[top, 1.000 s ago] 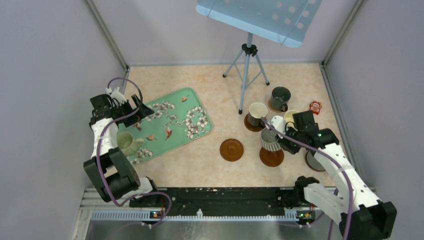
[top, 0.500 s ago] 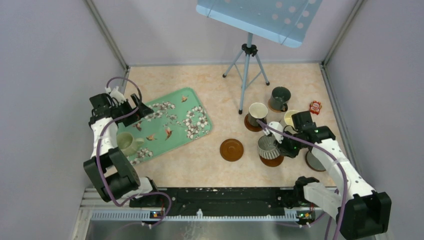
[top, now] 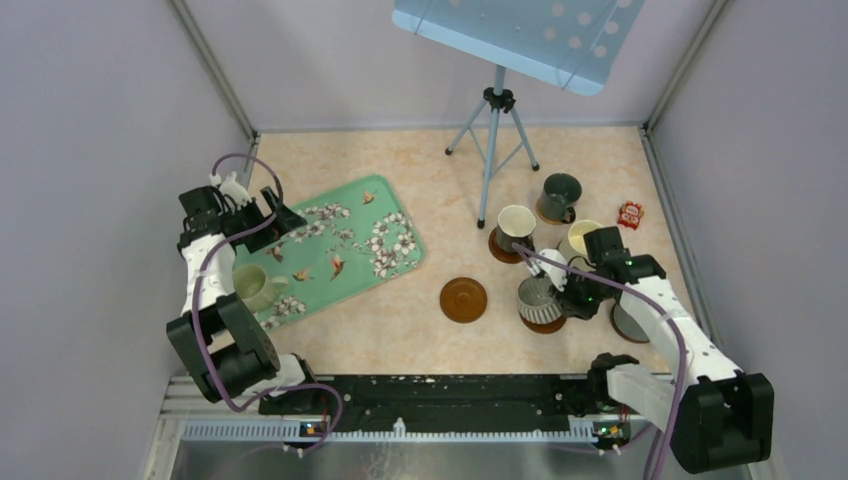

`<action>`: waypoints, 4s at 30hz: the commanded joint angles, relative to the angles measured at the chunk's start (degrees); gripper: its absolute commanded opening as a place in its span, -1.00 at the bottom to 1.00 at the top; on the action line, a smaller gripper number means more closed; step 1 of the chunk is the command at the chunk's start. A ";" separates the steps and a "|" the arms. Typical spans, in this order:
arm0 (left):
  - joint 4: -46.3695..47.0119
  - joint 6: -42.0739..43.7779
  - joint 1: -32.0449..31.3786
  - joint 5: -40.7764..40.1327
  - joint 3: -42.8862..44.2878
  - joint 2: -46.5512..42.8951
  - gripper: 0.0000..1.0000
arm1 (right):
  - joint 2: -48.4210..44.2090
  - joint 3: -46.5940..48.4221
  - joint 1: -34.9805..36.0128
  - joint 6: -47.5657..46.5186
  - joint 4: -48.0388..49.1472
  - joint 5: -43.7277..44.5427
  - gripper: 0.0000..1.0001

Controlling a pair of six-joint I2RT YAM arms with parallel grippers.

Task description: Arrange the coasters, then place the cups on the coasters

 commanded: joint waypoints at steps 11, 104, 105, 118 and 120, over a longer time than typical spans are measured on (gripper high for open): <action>2.22 -0.78 0.32 -0.51 2.60 -0.13 0.97 | 0.55 0.07 -2.66 -5.01 -1.27 0.37 0.04; -21.22 38.27 11.40 -19.77 5.23 -0.66 0.97 | 21.88 30.73 10.60 7.95 -5.89 -7.67 0.37; -20.54 38.44 11.41 -20.53 4.61 -0.90 0.97 | 21.89 30.80 10.54 7.95 -6.05 -7.67 0.37; -19.75 41.37 11.33 -20.46 0.27 0.78 0.97 | 22.68 30.77 10.57 8.04 -6.29 -7.32 0.36; -19.68 41.78 11.26 -20.05 0.06 1.28 0.98 | 22.77 30.82 10.52 8.04 -6.21 -7.34 0.36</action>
